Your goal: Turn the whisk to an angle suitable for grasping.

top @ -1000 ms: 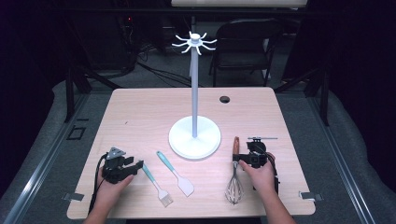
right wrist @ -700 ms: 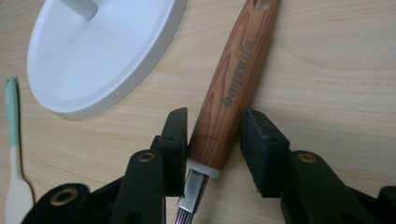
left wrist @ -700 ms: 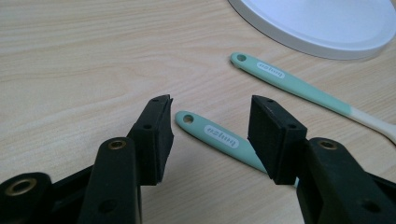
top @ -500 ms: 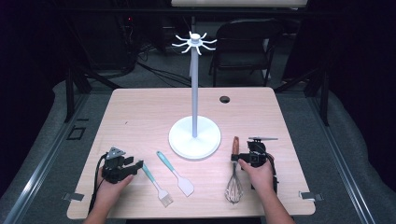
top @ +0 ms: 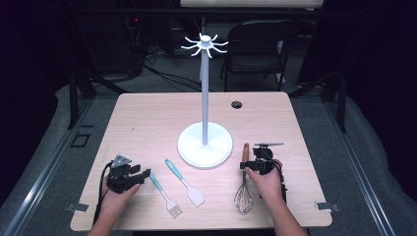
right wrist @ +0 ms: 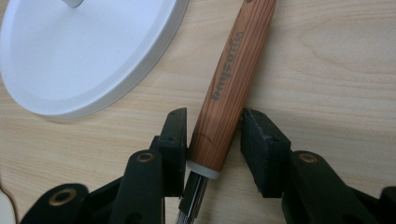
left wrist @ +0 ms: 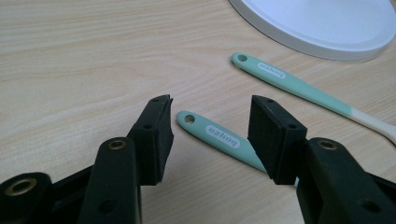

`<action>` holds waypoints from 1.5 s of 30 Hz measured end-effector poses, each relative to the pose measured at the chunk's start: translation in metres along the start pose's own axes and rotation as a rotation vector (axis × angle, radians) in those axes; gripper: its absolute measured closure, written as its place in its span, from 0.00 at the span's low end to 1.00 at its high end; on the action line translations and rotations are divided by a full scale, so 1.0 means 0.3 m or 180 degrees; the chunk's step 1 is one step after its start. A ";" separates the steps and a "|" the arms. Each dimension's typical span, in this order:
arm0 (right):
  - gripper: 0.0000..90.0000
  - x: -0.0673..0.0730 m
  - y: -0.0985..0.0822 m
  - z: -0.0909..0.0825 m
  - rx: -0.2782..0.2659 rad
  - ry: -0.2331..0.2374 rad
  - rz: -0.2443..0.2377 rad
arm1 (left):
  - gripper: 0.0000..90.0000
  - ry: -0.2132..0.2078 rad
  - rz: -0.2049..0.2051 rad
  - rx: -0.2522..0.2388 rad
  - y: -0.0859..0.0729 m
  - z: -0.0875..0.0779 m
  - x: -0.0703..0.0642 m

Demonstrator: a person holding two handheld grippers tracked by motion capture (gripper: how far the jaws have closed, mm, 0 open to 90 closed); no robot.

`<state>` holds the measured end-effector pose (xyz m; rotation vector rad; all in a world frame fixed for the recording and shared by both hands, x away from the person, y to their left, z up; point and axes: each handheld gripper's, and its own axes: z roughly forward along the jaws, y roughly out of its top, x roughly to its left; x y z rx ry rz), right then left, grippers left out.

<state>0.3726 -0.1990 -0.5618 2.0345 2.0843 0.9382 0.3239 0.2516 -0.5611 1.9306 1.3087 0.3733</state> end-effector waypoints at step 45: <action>0.79 0.068 0.016 0.005 0.0233 -0.0377 -0.0496 | 0.55 -0.0018 -0.0018 0.0005 0.000 0.004 0.004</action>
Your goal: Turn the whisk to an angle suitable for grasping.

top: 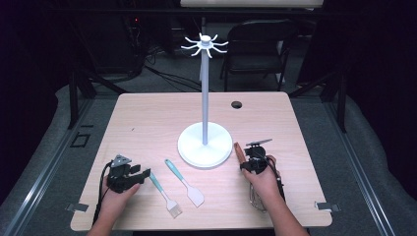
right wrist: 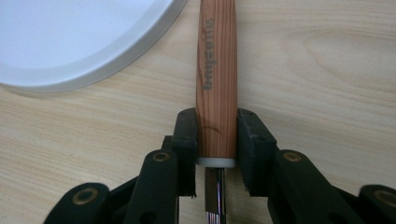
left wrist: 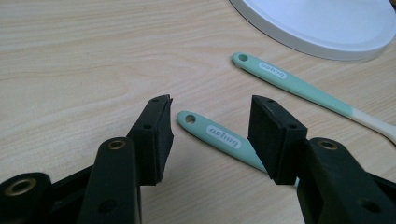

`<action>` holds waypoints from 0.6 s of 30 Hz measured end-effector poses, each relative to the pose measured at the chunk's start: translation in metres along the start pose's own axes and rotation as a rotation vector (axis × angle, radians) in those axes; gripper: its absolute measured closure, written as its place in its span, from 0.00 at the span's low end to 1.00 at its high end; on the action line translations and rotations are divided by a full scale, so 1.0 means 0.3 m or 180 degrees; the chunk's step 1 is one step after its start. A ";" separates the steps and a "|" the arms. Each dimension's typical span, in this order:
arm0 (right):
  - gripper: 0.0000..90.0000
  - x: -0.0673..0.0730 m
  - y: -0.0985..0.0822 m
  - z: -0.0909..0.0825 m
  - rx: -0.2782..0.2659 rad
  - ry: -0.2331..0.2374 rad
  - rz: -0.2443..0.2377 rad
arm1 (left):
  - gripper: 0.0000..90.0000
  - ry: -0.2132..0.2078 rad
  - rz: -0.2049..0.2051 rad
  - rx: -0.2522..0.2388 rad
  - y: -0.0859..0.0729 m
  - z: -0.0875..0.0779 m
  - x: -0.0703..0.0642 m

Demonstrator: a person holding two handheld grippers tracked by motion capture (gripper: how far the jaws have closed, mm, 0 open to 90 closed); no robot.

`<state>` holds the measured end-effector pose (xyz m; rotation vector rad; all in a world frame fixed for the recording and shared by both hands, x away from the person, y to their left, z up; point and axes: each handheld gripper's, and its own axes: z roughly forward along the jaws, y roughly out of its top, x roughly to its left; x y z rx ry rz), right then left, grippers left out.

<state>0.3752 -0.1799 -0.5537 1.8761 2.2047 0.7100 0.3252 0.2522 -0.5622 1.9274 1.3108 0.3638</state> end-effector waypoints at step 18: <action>0.79 0.015 -0.059 -0.176 -0.0928 0.0591 -0.0468 | 0.56 -0.0197 0.0134 -0.0387 0.051 -0.058 -0.079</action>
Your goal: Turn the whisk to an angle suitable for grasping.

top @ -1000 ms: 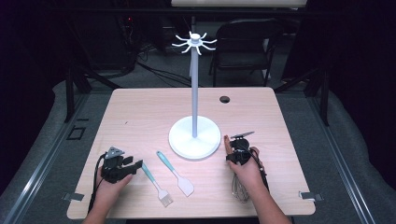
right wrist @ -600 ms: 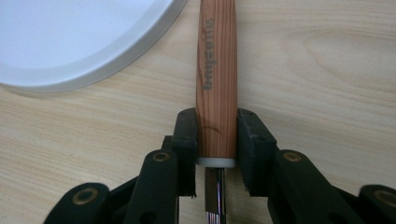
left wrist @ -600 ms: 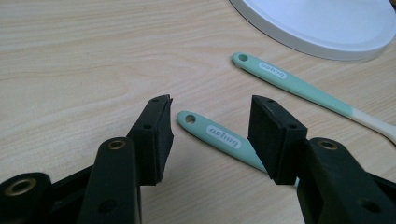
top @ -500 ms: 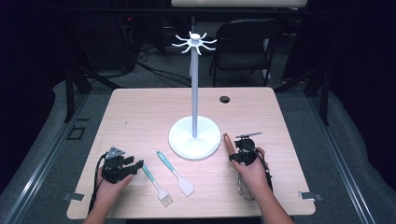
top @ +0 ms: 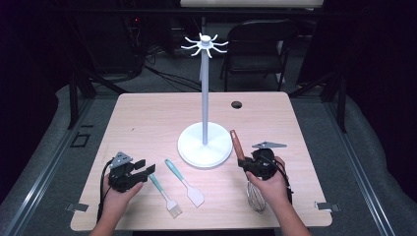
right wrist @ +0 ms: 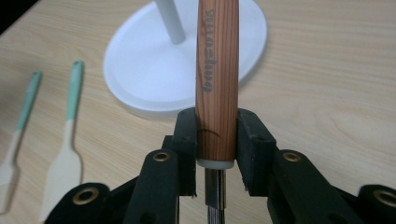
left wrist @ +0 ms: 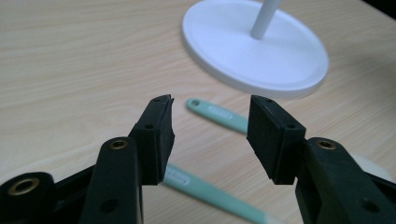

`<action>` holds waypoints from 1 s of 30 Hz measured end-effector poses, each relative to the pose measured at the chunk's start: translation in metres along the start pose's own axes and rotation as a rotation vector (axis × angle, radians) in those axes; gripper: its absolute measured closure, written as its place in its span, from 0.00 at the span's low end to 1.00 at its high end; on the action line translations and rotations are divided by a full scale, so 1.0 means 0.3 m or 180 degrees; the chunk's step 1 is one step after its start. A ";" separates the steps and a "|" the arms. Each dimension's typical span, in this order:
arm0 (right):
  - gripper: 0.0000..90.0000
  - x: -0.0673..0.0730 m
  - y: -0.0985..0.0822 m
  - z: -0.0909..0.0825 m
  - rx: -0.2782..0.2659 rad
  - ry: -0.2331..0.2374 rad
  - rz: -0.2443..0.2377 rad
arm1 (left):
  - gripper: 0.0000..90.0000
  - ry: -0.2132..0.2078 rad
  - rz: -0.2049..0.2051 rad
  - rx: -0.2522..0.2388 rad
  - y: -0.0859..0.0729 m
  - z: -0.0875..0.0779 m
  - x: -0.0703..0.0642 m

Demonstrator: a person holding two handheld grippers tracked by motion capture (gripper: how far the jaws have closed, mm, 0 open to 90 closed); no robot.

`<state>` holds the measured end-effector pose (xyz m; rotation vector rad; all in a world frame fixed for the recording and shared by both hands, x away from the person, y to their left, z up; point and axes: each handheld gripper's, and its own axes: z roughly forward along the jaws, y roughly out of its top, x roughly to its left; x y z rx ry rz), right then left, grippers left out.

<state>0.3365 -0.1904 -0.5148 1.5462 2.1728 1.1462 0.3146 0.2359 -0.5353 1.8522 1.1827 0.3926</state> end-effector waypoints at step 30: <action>0.79 0.151 -0.021 -0.036 -0.0593 0.0490 -0.0681 | 0.51 -0.1201 0.0231 -0.0256 0.274 0.184 -0.425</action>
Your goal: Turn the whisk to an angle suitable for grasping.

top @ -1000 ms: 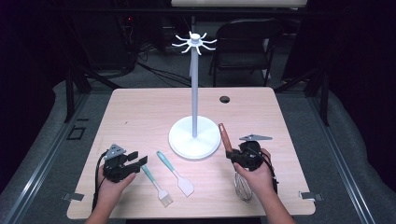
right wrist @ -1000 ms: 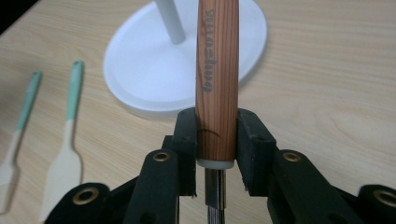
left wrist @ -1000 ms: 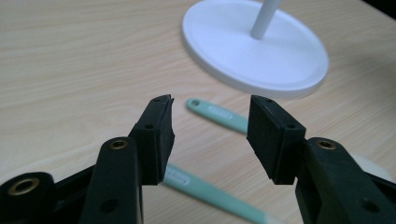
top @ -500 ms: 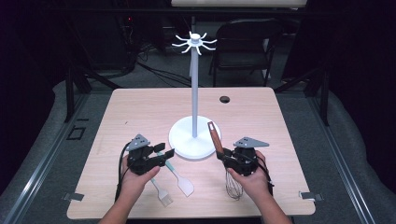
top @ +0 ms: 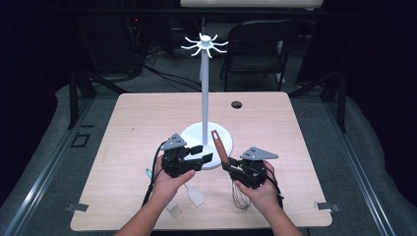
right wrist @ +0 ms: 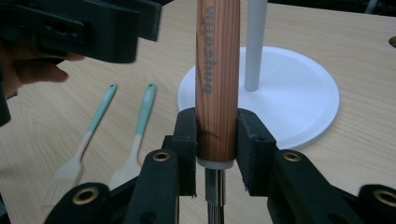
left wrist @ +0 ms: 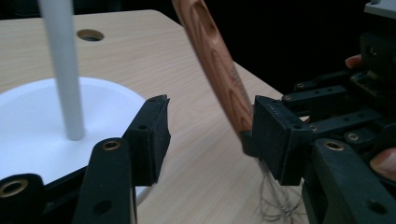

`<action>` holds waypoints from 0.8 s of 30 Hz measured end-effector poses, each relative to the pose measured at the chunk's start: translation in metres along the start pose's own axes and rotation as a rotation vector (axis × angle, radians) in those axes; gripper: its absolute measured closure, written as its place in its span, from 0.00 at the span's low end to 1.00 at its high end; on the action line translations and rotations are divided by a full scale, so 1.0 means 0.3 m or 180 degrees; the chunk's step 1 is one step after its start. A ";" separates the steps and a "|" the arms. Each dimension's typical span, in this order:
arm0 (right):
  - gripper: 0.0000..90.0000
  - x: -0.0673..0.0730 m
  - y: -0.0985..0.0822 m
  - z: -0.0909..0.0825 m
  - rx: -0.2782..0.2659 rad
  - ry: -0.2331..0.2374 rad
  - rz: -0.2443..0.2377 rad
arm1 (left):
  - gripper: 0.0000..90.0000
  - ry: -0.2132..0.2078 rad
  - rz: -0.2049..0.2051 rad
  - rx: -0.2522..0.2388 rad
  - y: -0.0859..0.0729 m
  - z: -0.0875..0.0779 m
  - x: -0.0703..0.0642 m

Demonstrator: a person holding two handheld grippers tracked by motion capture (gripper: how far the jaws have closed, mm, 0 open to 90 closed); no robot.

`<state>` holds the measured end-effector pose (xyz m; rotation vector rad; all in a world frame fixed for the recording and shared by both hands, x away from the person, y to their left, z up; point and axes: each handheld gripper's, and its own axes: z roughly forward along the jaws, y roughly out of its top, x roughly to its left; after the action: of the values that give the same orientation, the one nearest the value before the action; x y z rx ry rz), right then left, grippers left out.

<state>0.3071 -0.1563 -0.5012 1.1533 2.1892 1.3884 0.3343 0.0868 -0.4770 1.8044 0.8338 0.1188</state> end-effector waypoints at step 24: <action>0.79 0.027 -0.005 0.002 -0.0172 0.0015 -0.0065 | 0.69 -0.0220 -0.0290 0.0036 -0.008 0.118 -0.031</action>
<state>0.3016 -0.1499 -0.5015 1.1069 2.1470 1.4341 0.3424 0.0535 -0.4904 1.7679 0.8674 -0.0073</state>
